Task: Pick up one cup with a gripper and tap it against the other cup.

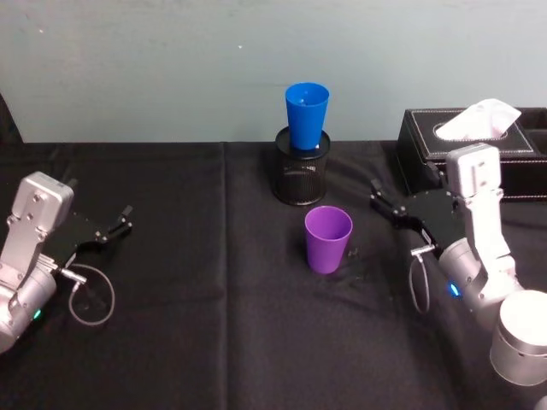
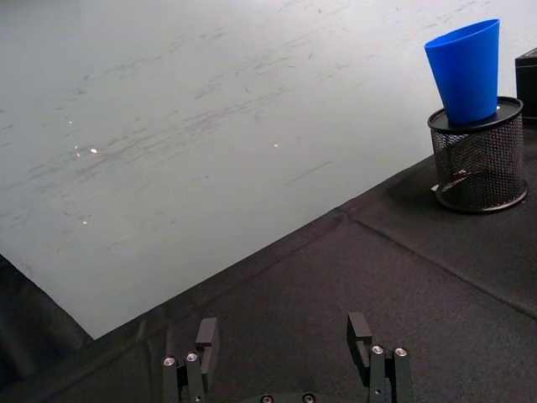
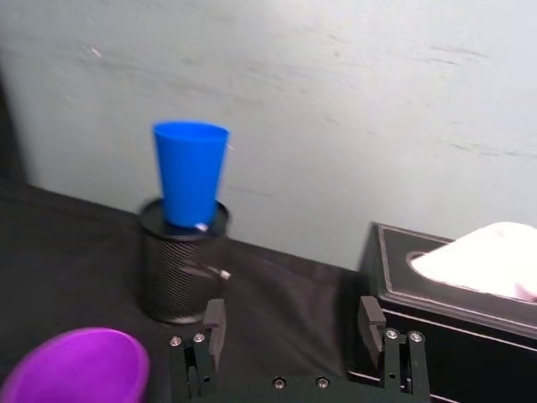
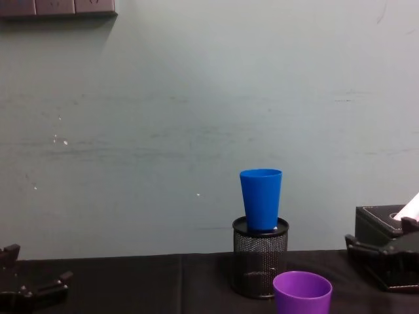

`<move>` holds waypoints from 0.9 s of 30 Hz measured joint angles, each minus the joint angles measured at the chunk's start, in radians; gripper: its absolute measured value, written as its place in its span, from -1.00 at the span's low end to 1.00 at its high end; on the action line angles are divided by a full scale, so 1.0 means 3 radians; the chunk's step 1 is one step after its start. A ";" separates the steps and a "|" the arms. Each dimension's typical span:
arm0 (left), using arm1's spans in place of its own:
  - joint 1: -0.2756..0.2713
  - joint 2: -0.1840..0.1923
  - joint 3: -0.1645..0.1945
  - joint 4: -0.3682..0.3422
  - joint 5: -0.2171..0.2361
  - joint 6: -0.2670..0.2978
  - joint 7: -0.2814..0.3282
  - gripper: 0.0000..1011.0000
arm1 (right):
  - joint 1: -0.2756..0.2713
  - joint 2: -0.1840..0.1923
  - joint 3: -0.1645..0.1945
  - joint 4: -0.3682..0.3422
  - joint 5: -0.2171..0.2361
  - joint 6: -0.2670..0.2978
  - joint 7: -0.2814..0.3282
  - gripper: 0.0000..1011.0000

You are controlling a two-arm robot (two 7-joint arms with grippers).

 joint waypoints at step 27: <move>0.0000 0.0000 0.0000 0.0000 0.0000 0.0000 0.0000 0.98 | 0.0113 -0.0086 0.0014 0.0203 -0.0293 0.0019 -0.0168 0.98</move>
